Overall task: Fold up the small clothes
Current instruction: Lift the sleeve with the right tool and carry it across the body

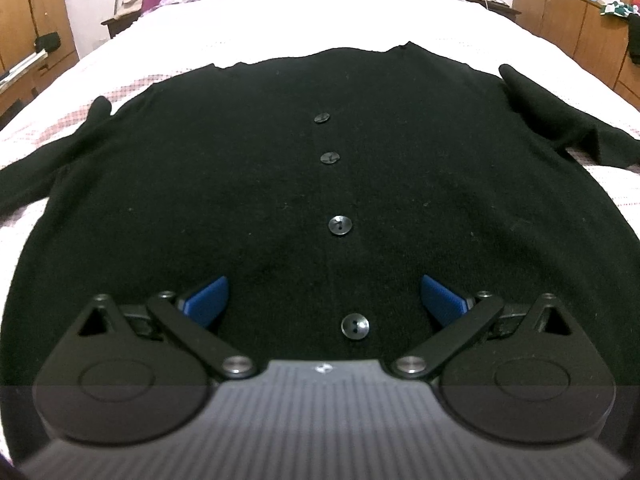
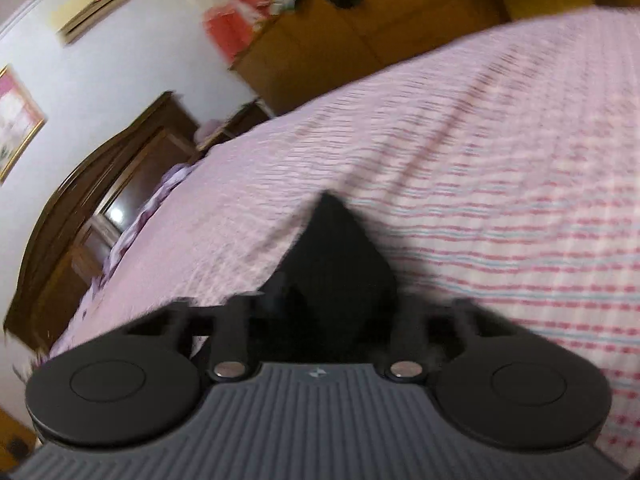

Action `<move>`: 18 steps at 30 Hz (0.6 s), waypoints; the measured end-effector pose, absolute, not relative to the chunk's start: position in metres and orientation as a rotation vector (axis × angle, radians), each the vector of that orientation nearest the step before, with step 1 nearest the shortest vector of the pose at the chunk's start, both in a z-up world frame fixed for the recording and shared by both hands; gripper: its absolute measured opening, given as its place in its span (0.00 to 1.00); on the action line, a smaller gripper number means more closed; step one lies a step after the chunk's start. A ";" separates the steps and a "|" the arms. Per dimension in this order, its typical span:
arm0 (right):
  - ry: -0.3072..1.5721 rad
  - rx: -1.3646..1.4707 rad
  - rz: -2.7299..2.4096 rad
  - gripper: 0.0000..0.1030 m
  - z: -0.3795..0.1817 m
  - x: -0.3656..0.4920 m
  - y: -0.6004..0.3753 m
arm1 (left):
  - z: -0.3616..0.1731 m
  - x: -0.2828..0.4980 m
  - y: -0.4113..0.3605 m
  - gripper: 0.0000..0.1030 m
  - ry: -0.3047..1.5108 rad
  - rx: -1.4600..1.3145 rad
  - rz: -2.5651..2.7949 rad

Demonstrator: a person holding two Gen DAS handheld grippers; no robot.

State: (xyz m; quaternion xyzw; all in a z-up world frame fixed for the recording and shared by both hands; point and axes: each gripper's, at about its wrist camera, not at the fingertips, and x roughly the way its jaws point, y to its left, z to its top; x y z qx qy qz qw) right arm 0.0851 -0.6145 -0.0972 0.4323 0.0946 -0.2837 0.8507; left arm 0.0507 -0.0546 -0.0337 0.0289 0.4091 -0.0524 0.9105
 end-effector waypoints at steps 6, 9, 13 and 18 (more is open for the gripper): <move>0.179 0.894 -0.504 0.08 -0.075 0.074 -0.604 | -0.026 0.052 -0.054 1.00 0.860 0.065 -0.116; 0.142 0.918 -0.432 0.08 -0.056 0.068 -0.598 | -0.020 0.053 -0.051 1.00 0.870 0.061 -0.121; 0.107 0.921 -0.344 0.08 -0.022 0.063 -0.583 | -0.013 0.051 -0.045 1.00 0.866 0.065 -0.119; 0.078 0.879 -0.222 0.08 0.032 0.062 -0.546 | -0.002 0.049 -0.031 1.00 0.844 0.043 -0.104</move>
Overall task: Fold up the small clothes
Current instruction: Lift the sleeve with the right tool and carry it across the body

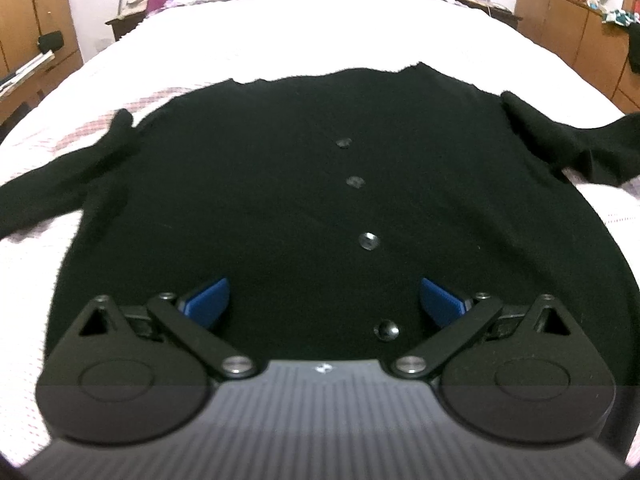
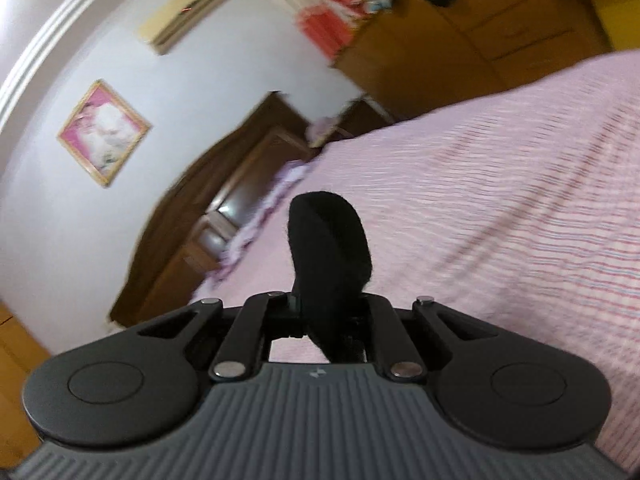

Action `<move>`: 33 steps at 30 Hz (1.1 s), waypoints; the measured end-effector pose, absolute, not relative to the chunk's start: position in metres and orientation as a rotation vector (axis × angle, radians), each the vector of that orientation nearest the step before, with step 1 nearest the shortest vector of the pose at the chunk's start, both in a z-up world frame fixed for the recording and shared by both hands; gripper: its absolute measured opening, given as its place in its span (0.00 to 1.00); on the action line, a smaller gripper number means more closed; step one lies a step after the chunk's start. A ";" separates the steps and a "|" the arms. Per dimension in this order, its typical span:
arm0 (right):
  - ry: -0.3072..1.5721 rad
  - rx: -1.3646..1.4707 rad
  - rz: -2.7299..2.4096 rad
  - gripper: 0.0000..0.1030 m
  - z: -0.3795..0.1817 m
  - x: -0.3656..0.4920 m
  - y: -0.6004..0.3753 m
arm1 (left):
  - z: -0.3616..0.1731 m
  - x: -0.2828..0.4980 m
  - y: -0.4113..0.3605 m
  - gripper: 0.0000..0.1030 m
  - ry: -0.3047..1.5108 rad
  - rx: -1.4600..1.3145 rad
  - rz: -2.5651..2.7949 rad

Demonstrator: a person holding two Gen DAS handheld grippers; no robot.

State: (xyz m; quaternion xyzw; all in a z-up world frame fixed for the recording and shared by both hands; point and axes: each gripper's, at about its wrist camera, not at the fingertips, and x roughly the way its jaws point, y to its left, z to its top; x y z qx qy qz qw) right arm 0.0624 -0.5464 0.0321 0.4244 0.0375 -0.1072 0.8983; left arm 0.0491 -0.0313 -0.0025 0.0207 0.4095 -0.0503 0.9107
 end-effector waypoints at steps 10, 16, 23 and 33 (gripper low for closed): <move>0.091 0.811 -0.047 0.08 0.102 0.074 -0.446 | 0.008 0.049 -0.002 1.00 0.832 0.024 -0.072; 0.147 0.760 0.037 0.08 0.134 0.093 -0.369 | 0.015 0.045 0.012 1.00 0.823 0.014 -0.071; 0.237 0.680 0.140 0.08 0.148 0.126 -0.265 | 0.017 0.046 0.029 1.00 0.816 -0.010 -0.060; 0.433 0.621 0.245 0.08 0.105 0.157 -0.132 | 0.013 0.046 0.057 1.00 0.836 -0.069 -0.014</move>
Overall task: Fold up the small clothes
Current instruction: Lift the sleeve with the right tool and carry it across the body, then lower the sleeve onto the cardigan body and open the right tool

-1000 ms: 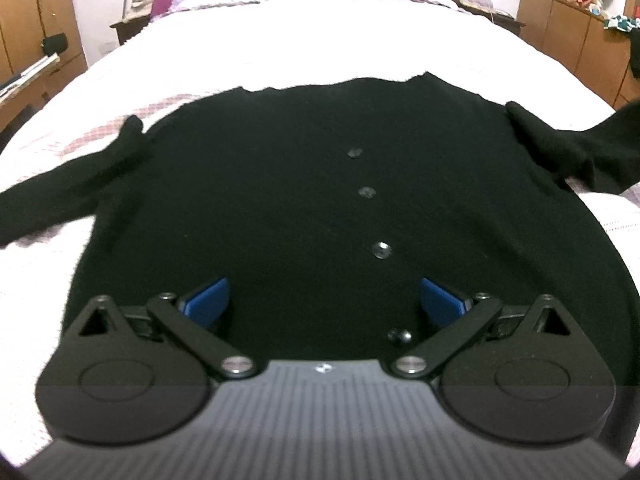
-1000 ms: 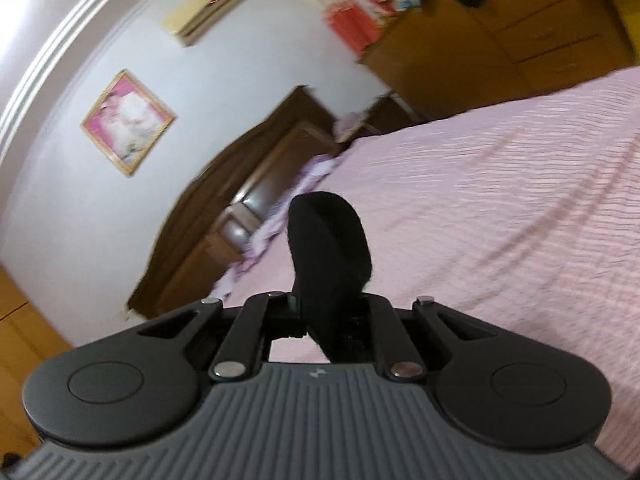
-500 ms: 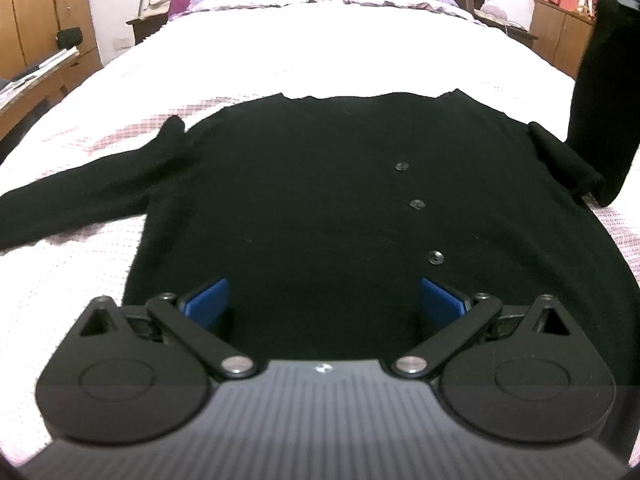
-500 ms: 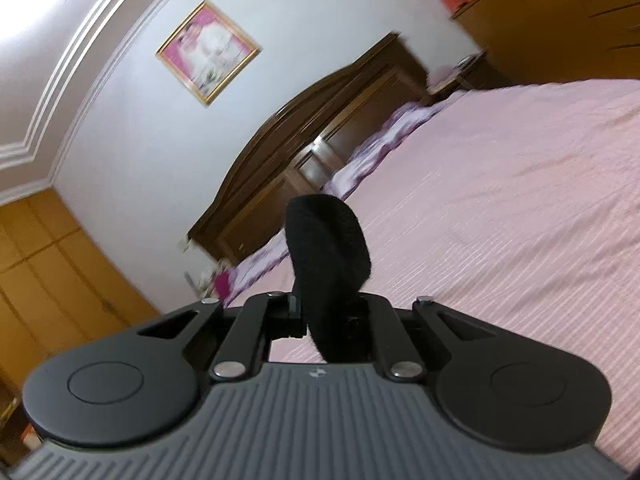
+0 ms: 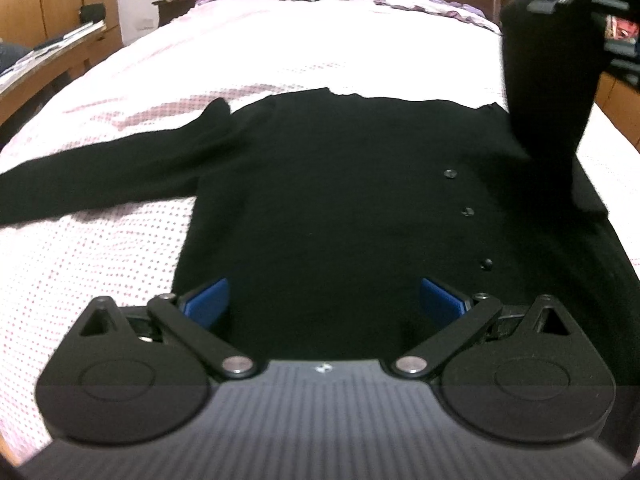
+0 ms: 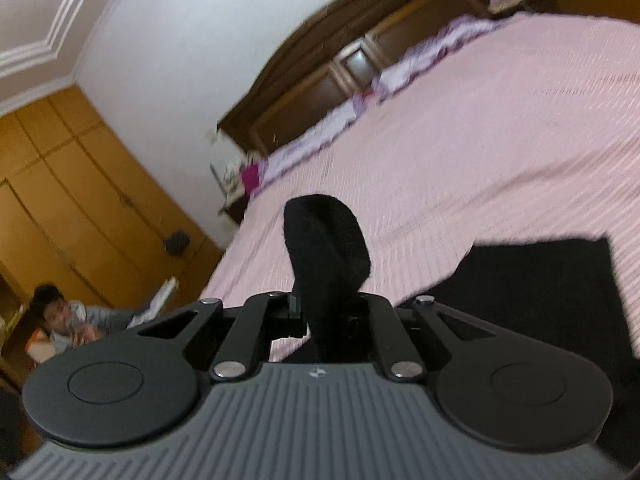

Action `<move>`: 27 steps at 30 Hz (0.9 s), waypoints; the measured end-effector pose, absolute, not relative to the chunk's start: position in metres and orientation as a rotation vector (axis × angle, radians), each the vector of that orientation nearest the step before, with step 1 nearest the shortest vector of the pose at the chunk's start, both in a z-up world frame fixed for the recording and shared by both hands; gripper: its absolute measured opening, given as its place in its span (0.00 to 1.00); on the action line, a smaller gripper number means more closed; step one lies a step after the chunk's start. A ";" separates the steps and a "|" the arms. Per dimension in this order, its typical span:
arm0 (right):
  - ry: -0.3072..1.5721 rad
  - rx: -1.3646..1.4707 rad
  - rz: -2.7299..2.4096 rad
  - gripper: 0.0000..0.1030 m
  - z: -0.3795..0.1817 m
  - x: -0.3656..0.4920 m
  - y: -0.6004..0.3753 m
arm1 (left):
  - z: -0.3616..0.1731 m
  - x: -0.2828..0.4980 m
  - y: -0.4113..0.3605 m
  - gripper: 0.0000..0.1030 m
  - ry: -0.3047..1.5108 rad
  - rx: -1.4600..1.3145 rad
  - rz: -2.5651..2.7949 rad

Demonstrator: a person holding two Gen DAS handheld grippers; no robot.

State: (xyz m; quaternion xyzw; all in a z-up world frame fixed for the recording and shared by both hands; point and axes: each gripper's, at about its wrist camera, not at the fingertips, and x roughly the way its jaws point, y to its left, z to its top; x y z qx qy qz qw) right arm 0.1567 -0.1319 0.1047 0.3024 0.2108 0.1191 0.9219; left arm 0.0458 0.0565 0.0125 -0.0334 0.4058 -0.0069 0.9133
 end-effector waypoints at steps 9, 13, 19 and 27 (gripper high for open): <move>0.586 0.585 0.295 0.08 0.037 0.166 -0.112 | 0.004 0.042 0.070 1.00 0.858 -0.102 0.000; 0.629 0.565 0.307 0.08 0.020 0.181 -0.114 | 0.003 0.041 0.071 1.00 0.855 -0.108 -0.001; 0.696 0.552 0.346 0.09 0.010 0.195 -0.117 | 0.003 0.041 0.070 1.00 0.854 -0.113 0.000; 0.795 0.537 0.372 0.22 -0.009 0.199 -0.104 | 0.004 0.042 0.070 1.00 0.854 -0.119 0.001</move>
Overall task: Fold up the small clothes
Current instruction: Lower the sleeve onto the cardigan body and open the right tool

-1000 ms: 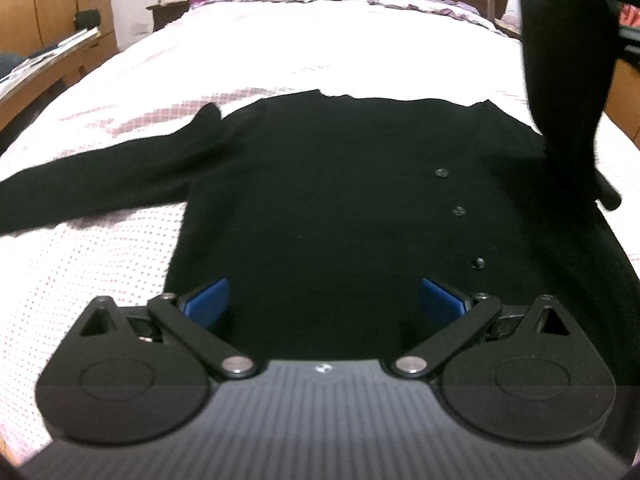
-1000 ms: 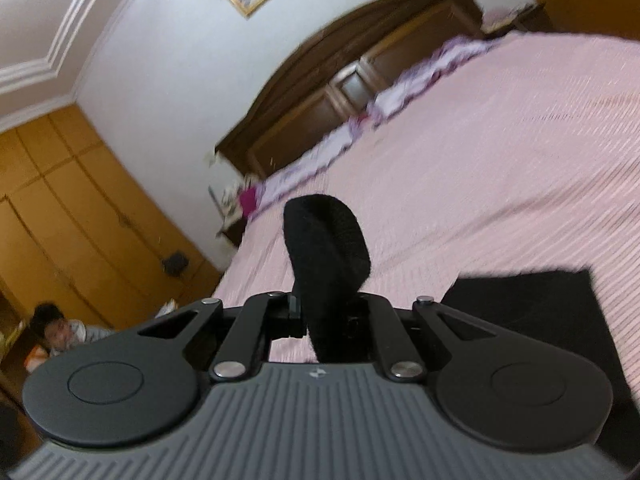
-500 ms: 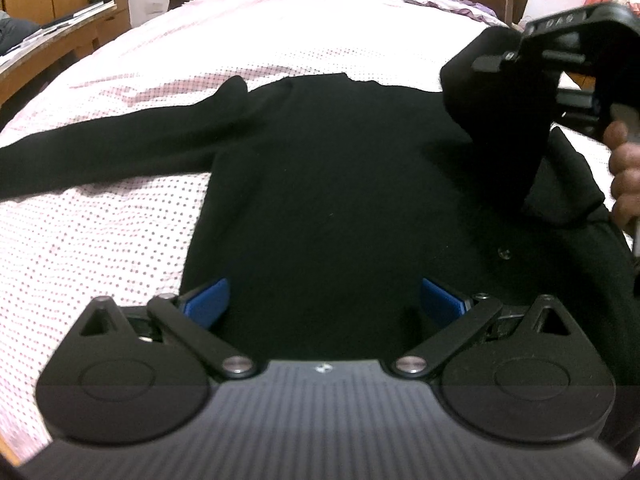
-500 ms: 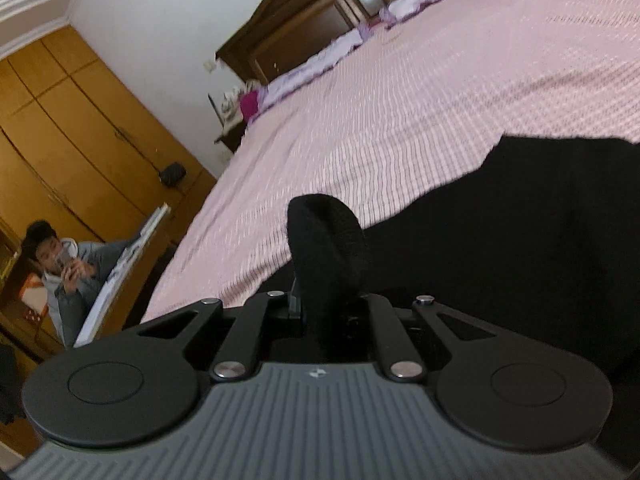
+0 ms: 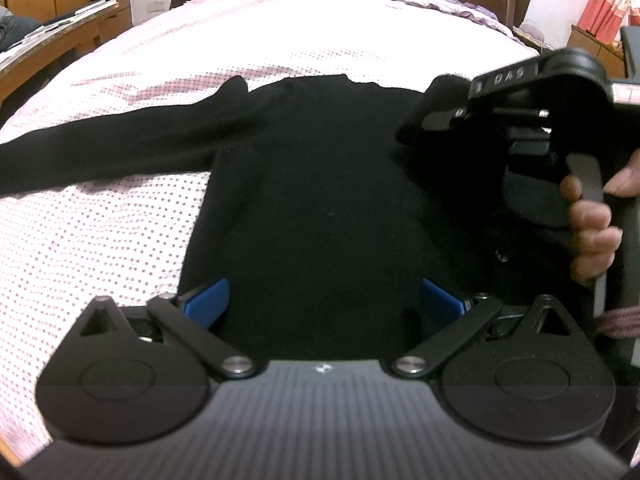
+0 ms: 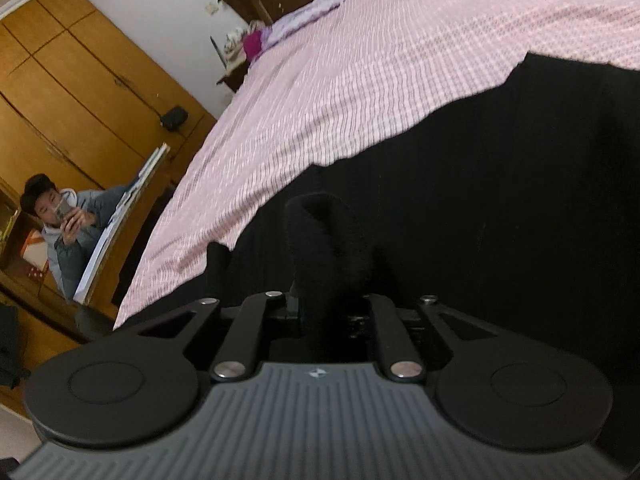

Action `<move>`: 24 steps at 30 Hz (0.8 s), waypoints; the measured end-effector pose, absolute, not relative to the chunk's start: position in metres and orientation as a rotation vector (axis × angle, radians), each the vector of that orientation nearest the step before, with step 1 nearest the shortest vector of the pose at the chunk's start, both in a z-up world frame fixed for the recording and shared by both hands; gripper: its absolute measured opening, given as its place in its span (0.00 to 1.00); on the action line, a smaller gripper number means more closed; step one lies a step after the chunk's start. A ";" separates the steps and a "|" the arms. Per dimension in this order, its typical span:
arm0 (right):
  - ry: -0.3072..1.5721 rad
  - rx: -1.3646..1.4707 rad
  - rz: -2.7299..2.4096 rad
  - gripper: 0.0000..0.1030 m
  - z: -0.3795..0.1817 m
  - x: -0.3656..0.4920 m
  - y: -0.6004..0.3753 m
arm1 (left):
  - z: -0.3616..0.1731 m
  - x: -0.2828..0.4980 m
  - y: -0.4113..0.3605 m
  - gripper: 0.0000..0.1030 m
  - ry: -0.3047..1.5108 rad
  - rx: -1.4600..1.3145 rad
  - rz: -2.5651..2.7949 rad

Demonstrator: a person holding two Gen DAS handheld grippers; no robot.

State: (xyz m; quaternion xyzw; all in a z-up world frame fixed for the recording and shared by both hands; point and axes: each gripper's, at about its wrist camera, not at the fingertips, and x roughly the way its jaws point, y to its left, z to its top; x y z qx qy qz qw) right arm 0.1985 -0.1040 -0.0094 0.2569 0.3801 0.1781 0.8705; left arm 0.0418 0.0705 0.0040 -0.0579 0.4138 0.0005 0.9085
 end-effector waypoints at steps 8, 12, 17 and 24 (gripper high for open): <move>0.785 0.487 0.408 0.70 -0.001 0.187 -0.100 | 0.007 0.040 0.071 1.00 0.846 -0.127 0.028; 0.792 0.497 0.415 0.73 0.006 0.179 -0.109 | 0.012 0.040 0.075 1.00 0.828 -0.156 0.036; 0.759 0.497 0.415 0.75 0.018 0.162 -0.129 | 0.016 0.042 0.075 1.00 0.816 -0.147 0.032; 0.718 0.518 0.359 0.77 0.024 0.140 -0.175 | 0.024 0.049 0.077 1.00 0.788 -0.144 0.037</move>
